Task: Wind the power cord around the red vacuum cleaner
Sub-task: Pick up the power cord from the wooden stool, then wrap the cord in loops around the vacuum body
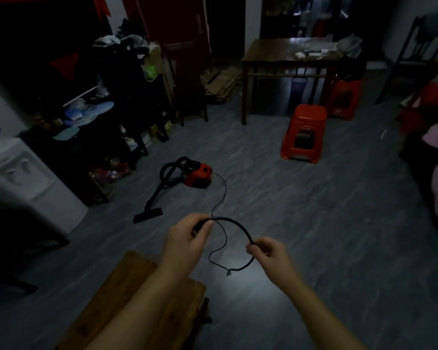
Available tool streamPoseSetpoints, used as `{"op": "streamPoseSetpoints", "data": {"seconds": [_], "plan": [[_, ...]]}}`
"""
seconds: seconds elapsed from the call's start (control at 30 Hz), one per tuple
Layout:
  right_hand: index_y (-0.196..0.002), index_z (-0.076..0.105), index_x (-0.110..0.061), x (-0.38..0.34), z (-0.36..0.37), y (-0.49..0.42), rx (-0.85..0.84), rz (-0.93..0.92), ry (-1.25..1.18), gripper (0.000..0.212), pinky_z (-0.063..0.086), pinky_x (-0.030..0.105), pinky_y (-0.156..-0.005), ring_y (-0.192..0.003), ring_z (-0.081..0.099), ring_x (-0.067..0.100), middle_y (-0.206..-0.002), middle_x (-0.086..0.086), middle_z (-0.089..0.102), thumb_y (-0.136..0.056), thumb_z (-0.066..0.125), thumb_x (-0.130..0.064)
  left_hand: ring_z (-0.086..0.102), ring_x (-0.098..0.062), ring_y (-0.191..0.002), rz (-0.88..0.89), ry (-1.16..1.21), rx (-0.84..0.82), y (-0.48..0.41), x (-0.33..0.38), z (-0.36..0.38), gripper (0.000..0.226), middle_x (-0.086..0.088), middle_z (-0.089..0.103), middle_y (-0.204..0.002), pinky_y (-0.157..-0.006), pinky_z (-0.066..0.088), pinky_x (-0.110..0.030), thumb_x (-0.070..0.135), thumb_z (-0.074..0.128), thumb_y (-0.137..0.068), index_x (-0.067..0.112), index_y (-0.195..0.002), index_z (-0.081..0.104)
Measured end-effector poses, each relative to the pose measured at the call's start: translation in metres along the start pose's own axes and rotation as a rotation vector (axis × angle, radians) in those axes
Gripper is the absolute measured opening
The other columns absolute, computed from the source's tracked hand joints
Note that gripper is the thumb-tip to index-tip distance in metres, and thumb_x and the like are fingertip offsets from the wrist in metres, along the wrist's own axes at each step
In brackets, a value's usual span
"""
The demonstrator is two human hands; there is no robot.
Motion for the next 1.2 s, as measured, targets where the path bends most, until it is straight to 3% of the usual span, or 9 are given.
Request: {"op": "streamPoseSetpoints", "data": {"seconds": [0.1,0.2,0.37,0.5,0.63,0.87,1.03,1.13,1.2], "plan": [[-0.085,0.076,-0.029,-0.001,-0.056,-0.023,0.075,-0.044,-0.042,0.018,0.06,0.04,-0.085,-0.085,0.074,0.012,-0.085,-0.005,0.077,-0.093,0.066,-0.016,0.066,-0.001,-0.081,-0.073,0.048,0.002,-0.027,0.024,0.037,0.007,0.018,0.07,-0.083,-0.068,0.052,-0.015,0.032,0.066,-0.092,0.032,-0.096,0.072],[-0.079,0.076,-0.035,-0.015,-0.105,-0.048,0.141,-0.112,-0.071,0.027,0.061,0.035,-0.079,-0.081,0.074,0.014,-0.082,-0.004,0.077,-0.092,0.067,-0.012,0.065,0.002,-0.086,-0.146,0.003,-0.032,-0.05,0.038,0.067,0.007,0.017,0.07,-0.088,-0.07,0.049,-0.01,0.033,0.065,-0.093,0.034,-0.096,0.071],[-0.087,0.078,-0.023,-0.032,-0.157,-0.095,0.199,-0.149,-0.051,0.009,0.059,0.027,-0.077,-0.082,0.074,0.009,-0.082,-0.004,0.077,-0.087,0.073,-0.015,0.06,-0.009,-0.099,-0.083,-0.343,-0.192,-0.096,0.042,0.104,0.024,0.008,0.067,-0.106,-0.087,0.051,-0.03,0.033,0.058,-0.096,0.019,-0.11,0.072],[-0.087,0.077,-0.023,-0.029,-0.178,-0.139,0.225,-0.157,0.048,0.004,0.059,0.027,-0.077,-0.081,0.072,0.005,-0.081,-0.008,0.076,-0.086,0.074,-0.02,0.058,-0.017,-0.101,0.091,-0.591,-0.203,-0.142,0.04,0.133,0.03,0.003,0.064,-0.112,-0.085,0.049,-0.034,0.031,0.056,-0.095,0.017,-0.12,0.066],[-0.087,0.079,-0.023,-0.025,-0.196,-0.196,0.24,-0.138,0.116,0.005,0.06,0.029,-0.077,-0.078,0.072,0.003,-0.079,-0.01,0.076,-0.087,0.074,-0.021,0.058,-0.014,-0.102,0.114,-0.419,-0.232,-0.206,0.029,0.164,0.043,0.005,0.064,-0.116,-0.082,0.048,-0.028,0.032,0.058,-0.094,0.024,-0.135,0.053],[-0.082,0.077,-0.028,-0.043,-0.233,-0.297,0.303,-0.076,0.188,0.007,0.058,0.024,-0.073,-0.076,0.07,0.002,-0.077,-0.01,0.075,-0.086,0.074,-0.022,0.064,-0.009,-0.103,0.327,-0.294,-0.294,-0.33,0.022,0.216,0.039,0.008,0.067,-0.117,-0.081,0.053,-0.025,0.033,0.057,-0.096,0.027,-0.135,0.054],[-0.083,0.077,-0.025,-0.049,-0.258,-0.359,0.349,-0.046,0.198,0.007,0.058,0.024,-0.072,-0.075,0.069,0.002,-0.077,-0.01,0.074,-0.087,0.074,-0.021,0.068,-0.015,-0.08,0.533,-0.487,-0.353,-0.412,0.026,0.247,0.026,0.004,0.072,-0.095,-0.062,0.053,-0.031,0.034,0.05,-0.098,0.026,-0.121,0.058],[-0.083,0.077,-0.026,-0.042,-0.272,-0.404,0.359,-0.033,0.195,0.005,0.057,0.021,-0.072,-0.076,0.069,0.0,-0.078,-0.011,0.074,-0.086,0.075,-0.023,0.066,-0.014,-0.064,0.483,-0.405,-0.354,-0.46,0.018,0.266,0.011,0.004,0.07,-0.075,-0.053,0.043,-0.025,0.029,0.055,-0.097,0.024,-0.102,0.063],[-0.084,0.076,-0.025,-0.034,-0.279,-0.441,0.333,-0.038,0.179,0.004,0.056,0.02,-0.072,-0.077,0.069,0.001,-0.079,-0.01,0.074,-0.087,0.074,-0.023,0.063,-0.01,-0.06,0.393,-0.337,-0.314,-0.489,0.009,0.279,0.01,0.007,0.068,-0.072,-0.052,0.043,-0.023,0.026,0.058,-0.096,0.023,-0.101,0.066]]}}
Point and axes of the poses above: each hand's wrist, its own y-axis away from the middle knuckle, its own z-axis out of the palm, x = y × z, the point moved 2 cm from there along -y, towards the middle knuckle
